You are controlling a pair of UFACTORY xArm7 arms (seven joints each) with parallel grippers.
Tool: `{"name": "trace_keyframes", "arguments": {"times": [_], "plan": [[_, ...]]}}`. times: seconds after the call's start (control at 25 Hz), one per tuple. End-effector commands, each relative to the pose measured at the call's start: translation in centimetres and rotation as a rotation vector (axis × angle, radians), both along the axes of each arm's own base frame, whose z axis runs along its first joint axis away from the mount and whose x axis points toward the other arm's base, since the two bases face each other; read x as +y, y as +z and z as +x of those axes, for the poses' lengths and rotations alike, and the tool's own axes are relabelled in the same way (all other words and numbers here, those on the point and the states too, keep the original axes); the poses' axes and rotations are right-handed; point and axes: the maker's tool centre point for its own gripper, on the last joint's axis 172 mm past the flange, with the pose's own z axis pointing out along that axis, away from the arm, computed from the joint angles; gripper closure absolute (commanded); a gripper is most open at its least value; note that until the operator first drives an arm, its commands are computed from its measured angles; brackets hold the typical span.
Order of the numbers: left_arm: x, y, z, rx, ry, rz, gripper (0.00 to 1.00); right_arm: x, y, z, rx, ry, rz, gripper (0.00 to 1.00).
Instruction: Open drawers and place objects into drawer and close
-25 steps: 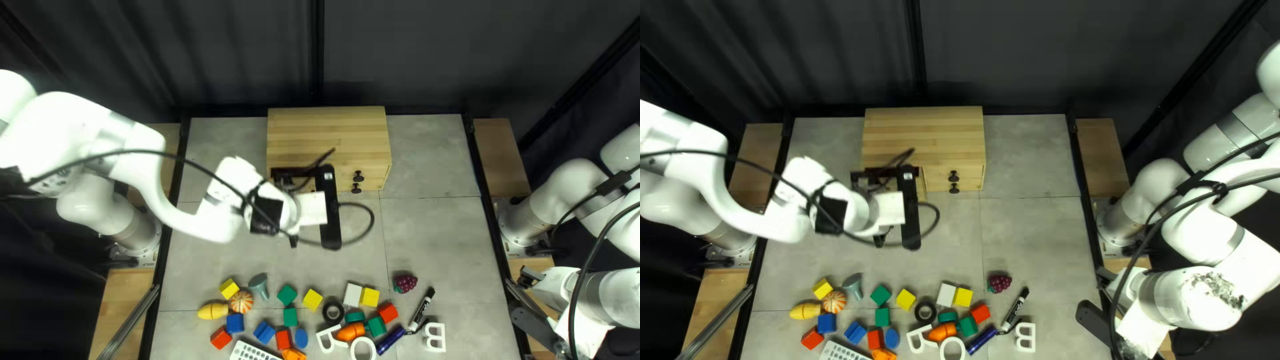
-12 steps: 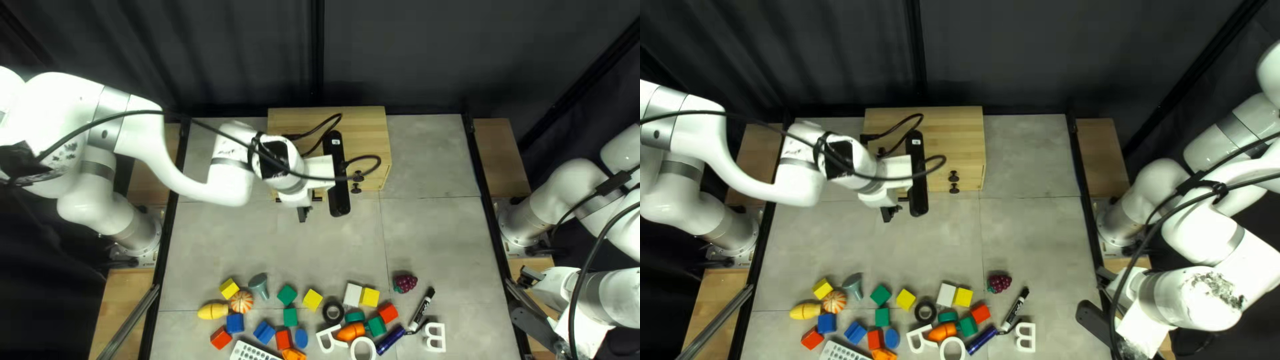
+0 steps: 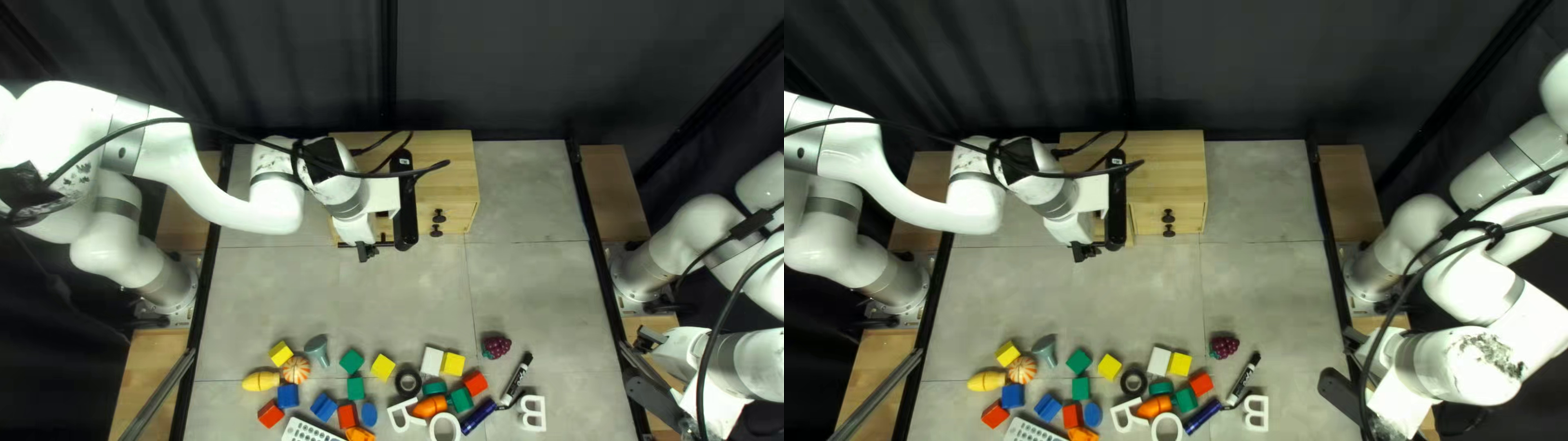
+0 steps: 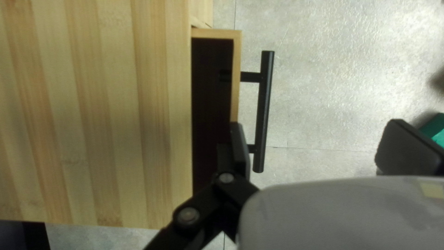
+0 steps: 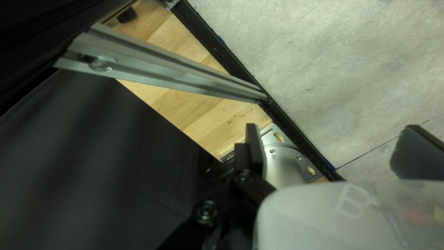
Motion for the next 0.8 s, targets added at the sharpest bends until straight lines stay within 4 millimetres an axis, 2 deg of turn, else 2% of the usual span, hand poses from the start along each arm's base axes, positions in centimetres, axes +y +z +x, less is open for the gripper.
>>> {"name": "trace_keyframes", "arguments": {"times": [0.04, 0.32, 0.8], "plan": [[0.2, -0.5, -0.2, 0.026, 0.006, 0.026, 0.00, 0.0, 0.0, 0.0, 0.000, 0.000, 0.000, 0.00], [0.4, -1.5, -0.4, 0.056, 0.031, 0.041, 0.00, 0.0, 0.0, 0.0, 0.000, 0.000, 0.000, 0.00], [0.4, -1.9, -0.2, 0.085, 0.092, 0.037, 0.00, 0.0, 0.0, 0.0, 0.000, 0.000, 0.000, 0.00]]}}
